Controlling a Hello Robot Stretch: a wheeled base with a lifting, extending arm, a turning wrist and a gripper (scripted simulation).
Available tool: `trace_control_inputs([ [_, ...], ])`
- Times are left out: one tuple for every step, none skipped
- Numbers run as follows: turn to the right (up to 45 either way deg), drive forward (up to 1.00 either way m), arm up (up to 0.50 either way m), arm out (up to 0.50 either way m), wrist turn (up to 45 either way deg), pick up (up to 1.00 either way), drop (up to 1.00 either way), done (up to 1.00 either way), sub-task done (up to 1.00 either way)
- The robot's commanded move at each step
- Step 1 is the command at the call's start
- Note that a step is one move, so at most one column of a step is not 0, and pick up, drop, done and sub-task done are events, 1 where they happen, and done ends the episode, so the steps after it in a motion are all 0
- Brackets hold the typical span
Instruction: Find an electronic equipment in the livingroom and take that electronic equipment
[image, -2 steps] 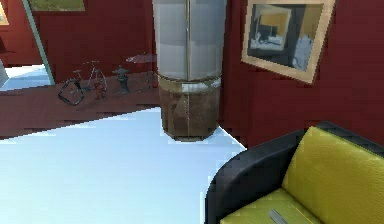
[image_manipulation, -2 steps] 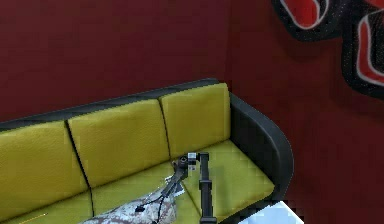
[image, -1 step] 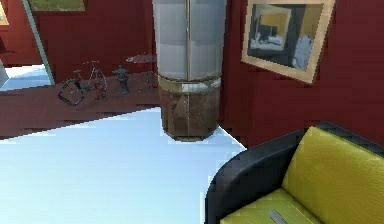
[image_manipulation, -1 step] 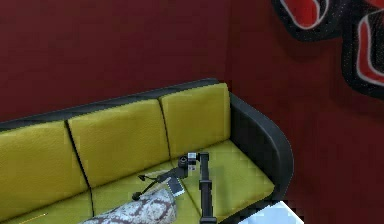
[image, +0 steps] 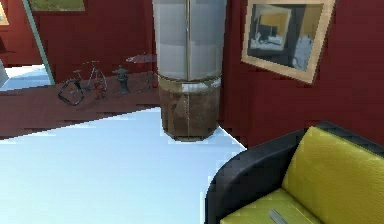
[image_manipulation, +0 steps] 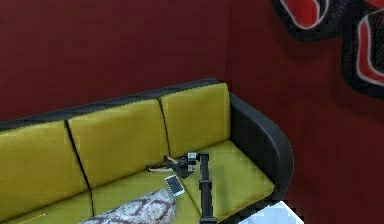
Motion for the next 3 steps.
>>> trace_control_inputs([
  [0.0,0.0,0.0,0.0,21.0,0.0,0.0,0.0,0.0],
  [0.0,0.0,-0.3,0.0,0.0,0.0,0.0,0.0,0.0],
  [0.0,0.0,0.0,0.0,0.0,1.0,0.0,0.0,0.0],
])
